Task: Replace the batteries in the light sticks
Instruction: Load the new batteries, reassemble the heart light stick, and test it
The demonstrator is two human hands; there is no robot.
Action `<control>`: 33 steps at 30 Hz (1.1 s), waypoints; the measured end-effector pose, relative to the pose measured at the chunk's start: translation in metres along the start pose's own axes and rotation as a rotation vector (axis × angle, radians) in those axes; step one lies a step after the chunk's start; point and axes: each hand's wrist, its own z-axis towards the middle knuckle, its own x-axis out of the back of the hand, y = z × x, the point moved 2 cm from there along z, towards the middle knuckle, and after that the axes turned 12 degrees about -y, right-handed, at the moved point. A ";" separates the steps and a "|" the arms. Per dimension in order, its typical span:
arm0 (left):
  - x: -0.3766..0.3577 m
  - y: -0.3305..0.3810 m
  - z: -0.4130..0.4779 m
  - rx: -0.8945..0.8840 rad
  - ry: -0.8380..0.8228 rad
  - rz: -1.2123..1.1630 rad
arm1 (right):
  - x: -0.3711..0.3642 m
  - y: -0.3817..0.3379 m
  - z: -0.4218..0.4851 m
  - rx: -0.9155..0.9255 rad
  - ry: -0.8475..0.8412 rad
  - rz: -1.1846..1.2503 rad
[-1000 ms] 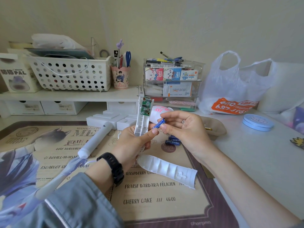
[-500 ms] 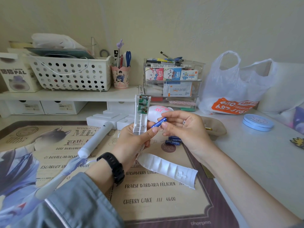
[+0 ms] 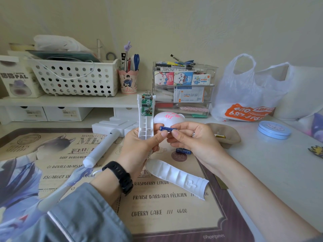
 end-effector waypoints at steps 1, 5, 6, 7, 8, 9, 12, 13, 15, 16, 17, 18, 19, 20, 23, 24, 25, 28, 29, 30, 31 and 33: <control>0.000 0.000 0.000 -0.002 0.002 -0.003 | 0.000 0.000 0.000 0.005 0.002 0.005; 0.001 -0.001 0.000 0.006 0.003 0.010 | 0.002 -0.002 0.000 0.035 0.022 -0.001; 0.001 -0.001 0.000 0.008 0.006 0.016 | 0.002 -0.003 0.000 0.042 0.029 -0.007; 0.001 -0.001 0.001 0.009 0.010 0.019 | 0.002 -0.004 0.000 0.052 0.034 -0.010; 0.001 -0.001 0.001 0.009 0.012 0.019 | 0.002 -0.004 0.000 0.062 0.037 -0.011; 0.001 -0.001 0.001 0.008 0.014 0.018 | 0.002 -0.004 0.000 0.071 0.038 -0.011; 0.001 -0.001 0.001 0.008 0.019 0.022 | 0.002 -0.005 0.000 0.090 0.040 -0.008; 0.001 -0.001 0.001 0.009 0.018 0.023 | 0.002 -0.006 0.000 0.095 0.040 -0.010; 0.001 -0.001 0.001 0.012 0.016 0.021 | 0.002 -0.006 -0.001 0.105 0.042 -0.015; 0.001 -0.001 0.001 0.015 0.015 0.022 | 0.002 -0.007 -0.001 0.110 0.043 -0.017; 0.001 -0.001 0.001 0.018 0.013 0.024 | 0.002 -0.007 -0.001 0.114 0.046 -0.020; 0.000 -0.001 0.001 0.019 0.011 0.026 | 0.002 -0.007 -0.001 0.118 0.049 -0.024; 0.000 -0.001 0.001 0.020 0.010 0.027 | 0.002 -0.007 -0.001 0.122 0.053 -0.028; 0.001 -0.001 0.001 0.020 0.009 0.027 | 0.002 -0.007 0.000 0.125 0.057 -0.030; 0.001 -0.002 0.001 0.021 0.008 0.034 | 0.003 -0.008 0.000 0.140 0.065 -0.028; 0.001 -0.002 0.001 0.022 0.008 0.036 | 0.002 -0.009 -0.001 0.142 0.065 -0.029; 0.001 -0.002 0.001 0.024 0.009 0.038 | 0.003 -0.009 -0.001 0.143 0.067 -0.029; 0.001 -0.003 0.001 0.027 0.000 0.043 | 0.002 -0.008 0.000 0.142 0.068 -0.007; 0.000 -0.003 0.001 0.027 -0.005 0.048 | 0.001 -0.007 0.000 0.138 0.061 0.027; 0.000 -0.004 0.000 0.027 -0.012 0.058 | 0.000 -0.006 0.000 0.128 0.048 0.082; -0.001 -0.004 0.000 0.029 -0.020 0.076 | -0.001 -0.005 0.000 0.109 0.031 0.143; -0.003 -0.004 -0.002 0.041 -0.044 0.127 | -0.005 -0.002 -0.001 0.059 -0.005 0.212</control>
